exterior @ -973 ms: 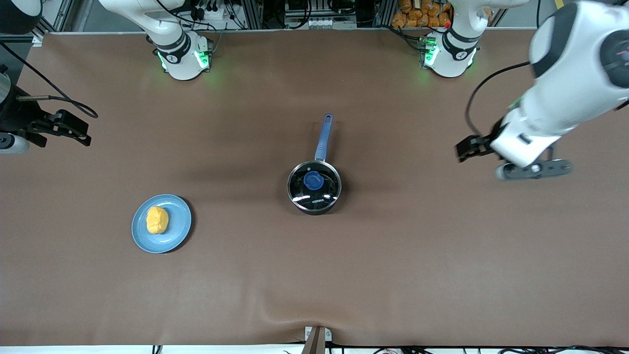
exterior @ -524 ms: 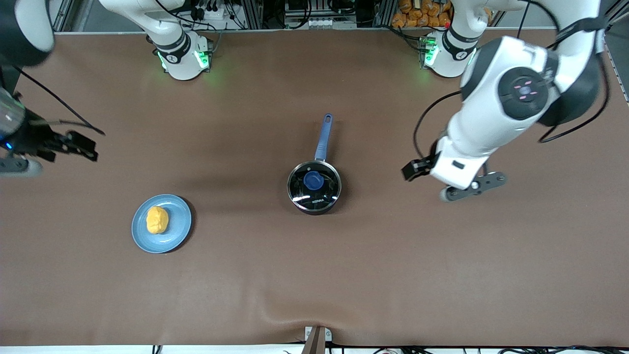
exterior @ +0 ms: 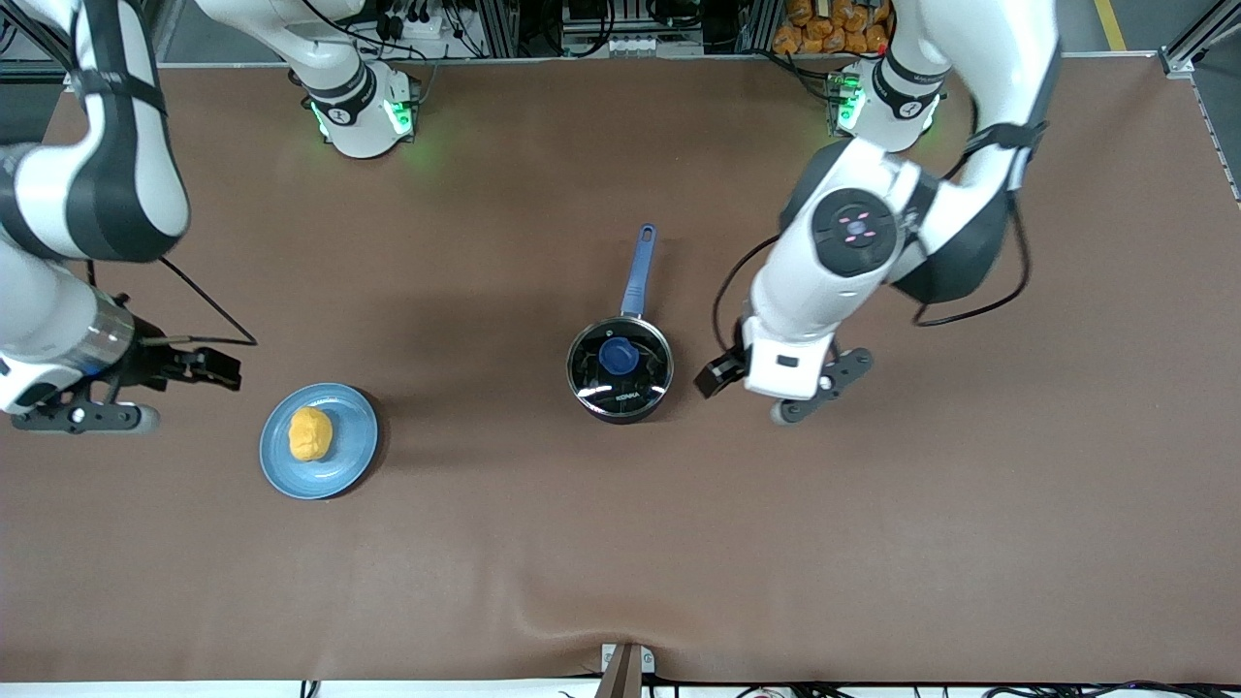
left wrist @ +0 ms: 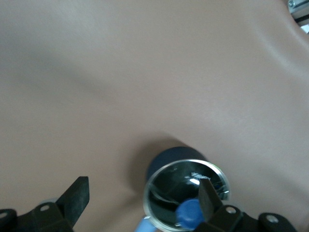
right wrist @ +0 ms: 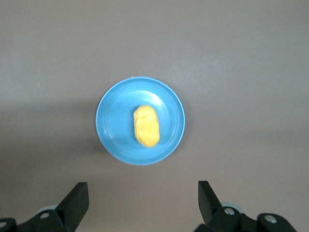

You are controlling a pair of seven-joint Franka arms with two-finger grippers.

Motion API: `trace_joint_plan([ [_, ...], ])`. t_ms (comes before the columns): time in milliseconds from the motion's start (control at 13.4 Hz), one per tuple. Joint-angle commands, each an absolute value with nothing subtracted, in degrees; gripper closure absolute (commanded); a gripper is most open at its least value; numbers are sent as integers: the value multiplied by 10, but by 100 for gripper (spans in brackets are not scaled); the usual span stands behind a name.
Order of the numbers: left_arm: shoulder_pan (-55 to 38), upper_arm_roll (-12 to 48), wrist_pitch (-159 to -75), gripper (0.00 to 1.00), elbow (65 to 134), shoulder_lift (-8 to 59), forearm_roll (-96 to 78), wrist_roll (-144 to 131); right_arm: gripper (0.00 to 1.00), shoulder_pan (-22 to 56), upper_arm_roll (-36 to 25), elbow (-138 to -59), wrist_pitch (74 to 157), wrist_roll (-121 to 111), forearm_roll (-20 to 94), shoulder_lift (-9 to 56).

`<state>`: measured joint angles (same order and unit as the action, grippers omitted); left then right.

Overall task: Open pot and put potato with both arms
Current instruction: 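Reach the left gripper to the lid knob while the right gripper reaches the potato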

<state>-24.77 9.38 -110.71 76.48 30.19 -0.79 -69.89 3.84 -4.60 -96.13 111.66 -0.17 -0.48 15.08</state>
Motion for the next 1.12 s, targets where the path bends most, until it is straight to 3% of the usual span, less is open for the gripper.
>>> trace_joint_plan([
  [0, -285, 73, -1133, 0, 739, 331, -10, -769, 0, 26, -39, -1040, 1205, 2, 0, 143],
  [374, -416, -41, -1173, 0, 724, 389, -11, -840, 0, 25, -38, -1087, 1323, 2, 23, 191],
  [1048, -455, -46, -1224, 0, 723, 422, -12, -913, 0, 25, -35, -1096, 1454, -6, 24, 289],
])
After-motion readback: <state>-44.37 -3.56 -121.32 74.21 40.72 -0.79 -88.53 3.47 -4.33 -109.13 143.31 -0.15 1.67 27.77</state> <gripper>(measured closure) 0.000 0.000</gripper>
